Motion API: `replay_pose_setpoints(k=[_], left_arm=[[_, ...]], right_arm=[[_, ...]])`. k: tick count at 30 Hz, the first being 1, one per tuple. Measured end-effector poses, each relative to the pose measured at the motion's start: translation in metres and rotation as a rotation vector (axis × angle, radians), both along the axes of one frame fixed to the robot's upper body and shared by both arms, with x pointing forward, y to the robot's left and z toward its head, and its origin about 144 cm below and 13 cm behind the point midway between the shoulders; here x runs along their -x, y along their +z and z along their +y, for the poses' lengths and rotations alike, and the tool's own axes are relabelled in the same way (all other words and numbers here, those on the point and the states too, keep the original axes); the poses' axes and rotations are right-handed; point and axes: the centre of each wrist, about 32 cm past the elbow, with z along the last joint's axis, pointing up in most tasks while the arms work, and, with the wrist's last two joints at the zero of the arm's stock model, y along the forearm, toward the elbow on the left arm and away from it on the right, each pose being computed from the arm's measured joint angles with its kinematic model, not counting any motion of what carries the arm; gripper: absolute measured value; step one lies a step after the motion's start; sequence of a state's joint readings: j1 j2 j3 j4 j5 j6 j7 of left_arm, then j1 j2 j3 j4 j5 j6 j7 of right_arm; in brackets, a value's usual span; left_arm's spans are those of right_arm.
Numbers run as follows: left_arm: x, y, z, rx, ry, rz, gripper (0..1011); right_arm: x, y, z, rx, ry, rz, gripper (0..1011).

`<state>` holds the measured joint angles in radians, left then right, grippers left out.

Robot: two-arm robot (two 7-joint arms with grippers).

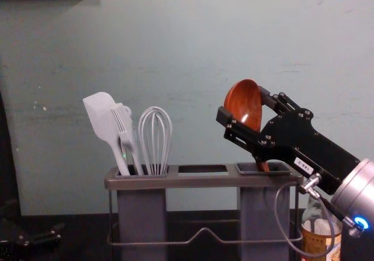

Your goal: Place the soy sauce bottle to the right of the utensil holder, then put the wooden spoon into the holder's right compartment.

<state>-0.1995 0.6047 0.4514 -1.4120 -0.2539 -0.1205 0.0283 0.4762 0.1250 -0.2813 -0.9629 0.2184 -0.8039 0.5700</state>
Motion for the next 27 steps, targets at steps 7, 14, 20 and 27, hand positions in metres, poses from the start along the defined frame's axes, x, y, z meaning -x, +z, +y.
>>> replay_pose_setpoints(k=[7,14,20,27], left_arm=[[0.0000,0.0000,0.0000,0.000,0.000,0.000,1005],[0.0000,0.0000,0.0000,0.000,0.000,0.000,1005],[0.0000,0.0000,0.0000,0.000,0.000,0.000,1005],[0.0000,0.0000,0.0000,0.000,0.000,0.000,1005]], right_arm=[[0.0007,-0.0011,-0.0001,-0.001,-0.002,0.001,839],[0.0015,-0.0021,0.0000,-0.003,-0.003,0.002,839],[0.0015,-0.0022,0.0001,-0.005,-0.003,0.002,839],[0.0016,-0.0030,0.0004,-0.005,-0.003,0.002,839]])
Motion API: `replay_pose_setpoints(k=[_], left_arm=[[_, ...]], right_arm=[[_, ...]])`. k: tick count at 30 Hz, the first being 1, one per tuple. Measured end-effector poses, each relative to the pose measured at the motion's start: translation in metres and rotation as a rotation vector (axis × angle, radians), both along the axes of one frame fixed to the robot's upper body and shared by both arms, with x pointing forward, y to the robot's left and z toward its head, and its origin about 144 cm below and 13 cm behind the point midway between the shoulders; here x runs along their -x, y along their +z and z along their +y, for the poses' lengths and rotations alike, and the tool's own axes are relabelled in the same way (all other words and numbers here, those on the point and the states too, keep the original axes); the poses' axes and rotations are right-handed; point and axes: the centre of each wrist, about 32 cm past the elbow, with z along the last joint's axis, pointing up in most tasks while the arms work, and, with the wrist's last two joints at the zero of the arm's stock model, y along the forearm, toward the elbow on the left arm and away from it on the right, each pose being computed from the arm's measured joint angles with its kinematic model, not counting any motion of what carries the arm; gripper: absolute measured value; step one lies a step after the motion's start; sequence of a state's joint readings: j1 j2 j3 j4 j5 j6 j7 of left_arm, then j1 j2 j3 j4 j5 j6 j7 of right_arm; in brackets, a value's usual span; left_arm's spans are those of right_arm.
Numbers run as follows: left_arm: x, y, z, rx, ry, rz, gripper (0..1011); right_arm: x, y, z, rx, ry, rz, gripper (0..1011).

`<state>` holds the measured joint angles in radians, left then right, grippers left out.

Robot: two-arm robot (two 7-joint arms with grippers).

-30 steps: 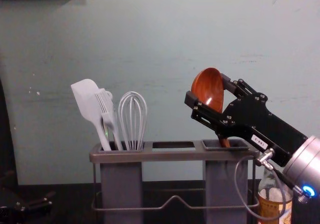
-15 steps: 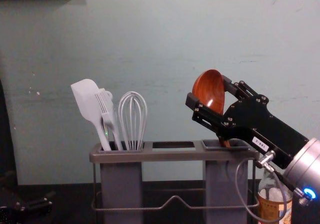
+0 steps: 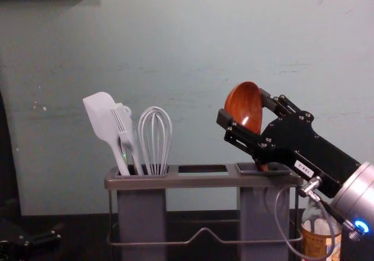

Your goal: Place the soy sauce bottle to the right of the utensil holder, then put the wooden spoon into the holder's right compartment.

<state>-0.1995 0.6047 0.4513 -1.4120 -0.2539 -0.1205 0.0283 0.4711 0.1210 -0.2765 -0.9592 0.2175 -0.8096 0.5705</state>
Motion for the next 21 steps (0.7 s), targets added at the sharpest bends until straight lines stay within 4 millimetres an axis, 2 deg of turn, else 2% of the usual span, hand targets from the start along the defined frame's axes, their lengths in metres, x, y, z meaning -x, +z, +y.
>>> replay_pose_setpoints(k=[3,9,21], left_arm=[[0.0000,0.0000,0.0000,0.000,0.000,0.000,1005],[0.0000,0.0000,0.0000,0.000,0.000,0.000,1005],[0.0000,0.0000,0.0000,0.000,0.000,0.000,1005]], right_arm=[[0.0002,-0.0002,0.0000,0.003,0.004,0.000,863],[0.0006,0.0003,0.0001,-0.001,0.004,-0.002,1004],[0.0028,0.0068,-0.0027,-0.059,-0.018,-0.044,1004]])
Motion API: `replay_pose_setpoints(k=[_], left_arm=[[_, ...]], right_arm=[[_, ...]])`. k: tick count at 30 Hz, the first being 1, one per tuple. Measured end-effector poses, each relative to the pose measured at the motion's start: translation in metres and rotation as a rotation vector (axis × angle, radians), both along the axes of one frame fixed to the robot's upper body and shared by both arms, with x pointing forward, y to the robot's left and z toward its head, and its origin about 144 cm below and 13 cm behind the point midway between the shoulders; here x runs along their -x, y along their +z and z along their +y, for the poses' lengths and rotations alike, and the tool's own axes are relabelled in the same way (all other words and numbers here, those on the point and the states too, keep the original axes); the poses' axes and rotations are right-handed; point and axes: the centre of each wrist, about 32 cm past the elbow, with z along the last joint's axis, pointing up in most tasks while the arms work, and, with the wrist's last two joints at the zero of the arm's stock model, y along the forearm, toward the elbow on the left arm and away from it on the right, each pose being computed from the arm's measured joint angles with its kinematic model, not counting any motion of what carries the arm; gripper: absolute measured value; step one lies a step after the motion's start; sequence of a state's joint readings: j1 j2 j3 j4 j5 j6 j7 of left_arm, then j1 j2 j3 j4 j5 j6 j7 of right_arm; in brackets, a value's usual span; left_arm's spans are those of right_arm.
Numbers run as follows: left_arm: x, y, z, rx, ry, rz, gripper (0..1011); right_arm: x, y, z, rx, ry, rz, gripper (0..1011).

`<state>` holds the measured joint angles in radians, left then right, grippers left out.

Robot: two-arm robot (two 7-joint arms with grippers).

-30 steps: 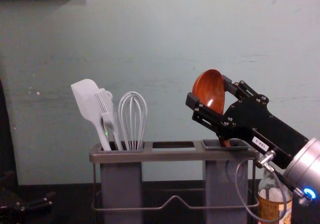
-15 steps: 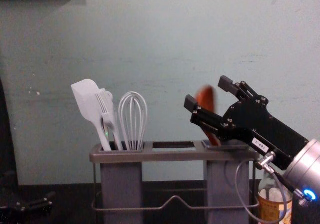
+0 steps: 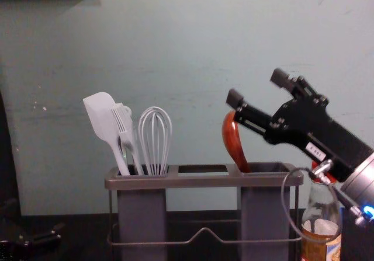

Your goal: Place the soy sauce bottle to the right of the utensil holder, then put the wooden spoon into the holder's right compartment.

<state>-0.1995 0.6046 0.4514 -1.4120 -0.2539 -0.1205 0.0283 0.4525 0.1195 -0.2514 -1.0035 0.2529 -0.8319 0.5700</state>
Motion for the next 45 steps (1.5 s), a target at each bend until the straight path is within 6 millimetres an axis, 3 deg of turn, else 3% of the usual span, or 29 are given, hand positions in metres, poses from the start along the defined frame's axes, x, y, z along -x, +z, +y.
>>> replay_pose_setpoints(k=[7,16,29,37,45], left_arm=[[0.000,0.000,0.000,0.000,0.000,0.000,1005],[0.000,0.000,0.000,0.000,0.000,0.000,1005],[0.000,0.000,0.000,0.000,0.000,0.000,1005],[0.000,0.000,0.000,0.000,0.000,0.000,1005],[0.000,0.000,0.000,0.000,0.000,0.000,1005]], right_arm=[[0.006,0.012,-0.009,-0.036,-0.021,-0.055,1004],[0.017,0.025,-0.037,-0.069,-0.124,-0.149,1004],[0.021,0.014,-0.080,-0.114,-0.388,-0.252,1004],[0.030,0.001,-0.090,-0.087,-0.483,-0.148,1004],[0.047,0.004,-0.089,-0.026,-0.558,0.121,1004]])
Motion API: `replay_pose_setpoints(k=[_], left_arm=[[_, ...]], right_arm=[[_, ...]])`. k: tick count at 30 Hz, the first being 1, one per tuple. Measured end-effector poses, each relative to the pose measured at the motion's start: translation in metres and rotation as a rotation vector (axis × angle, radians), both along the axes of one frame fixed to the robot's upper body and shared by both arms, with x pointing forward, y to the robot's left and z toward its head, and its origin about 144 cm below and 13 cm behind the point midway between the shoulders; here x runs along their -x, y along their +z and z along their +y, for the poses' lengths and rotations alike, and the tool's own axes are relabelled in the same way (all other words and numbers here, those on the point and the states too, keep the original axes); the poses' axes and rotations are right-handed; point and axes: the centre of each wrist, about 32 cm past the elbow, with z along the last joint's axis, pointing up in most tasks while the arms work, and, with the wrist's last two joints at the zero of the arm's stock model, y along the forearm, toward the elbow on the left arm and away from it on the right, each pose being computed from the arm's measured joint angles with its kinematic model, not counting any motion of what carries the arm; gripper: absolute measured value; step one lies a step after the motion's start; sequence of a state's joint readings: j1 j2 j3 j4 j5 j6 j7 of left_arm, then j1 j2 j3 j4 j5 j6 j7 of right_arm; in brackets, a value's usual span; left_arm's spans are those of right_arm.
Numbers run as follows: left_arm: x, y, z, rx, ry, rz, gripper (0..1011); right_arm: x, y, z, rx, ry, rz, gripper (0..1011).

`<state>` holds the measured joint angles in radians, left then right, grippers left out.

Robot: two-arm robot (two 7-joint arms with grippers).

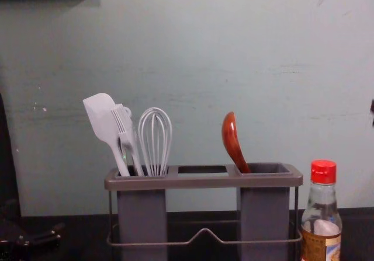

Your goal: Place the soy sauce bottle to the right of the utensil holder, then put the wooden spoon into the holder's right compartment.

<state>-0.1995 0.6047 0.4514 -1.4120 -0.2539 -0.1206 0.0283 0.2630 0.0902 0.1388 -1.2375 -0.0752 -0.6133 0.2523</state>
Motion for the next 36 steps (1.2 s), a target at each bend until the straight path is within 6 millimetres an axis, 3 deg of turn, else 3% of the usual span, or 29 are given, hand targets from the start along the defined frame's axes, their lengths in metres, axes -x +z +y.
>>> replay_pose_setpoints(k=[14,36], left_arm=[[0.0000,0.0000,0.0000,0.000,0.000,0.000,1005],[0.0000,0.0000,0.0000,0.000,0.000,0.000,1005]], right_arm=[[0.0077,-0.0070,-0.0035,0.085,0.075,0.366,1004],[0.0059,-0.0001,-0.0054,0.139,0.081,0.393,1004]])
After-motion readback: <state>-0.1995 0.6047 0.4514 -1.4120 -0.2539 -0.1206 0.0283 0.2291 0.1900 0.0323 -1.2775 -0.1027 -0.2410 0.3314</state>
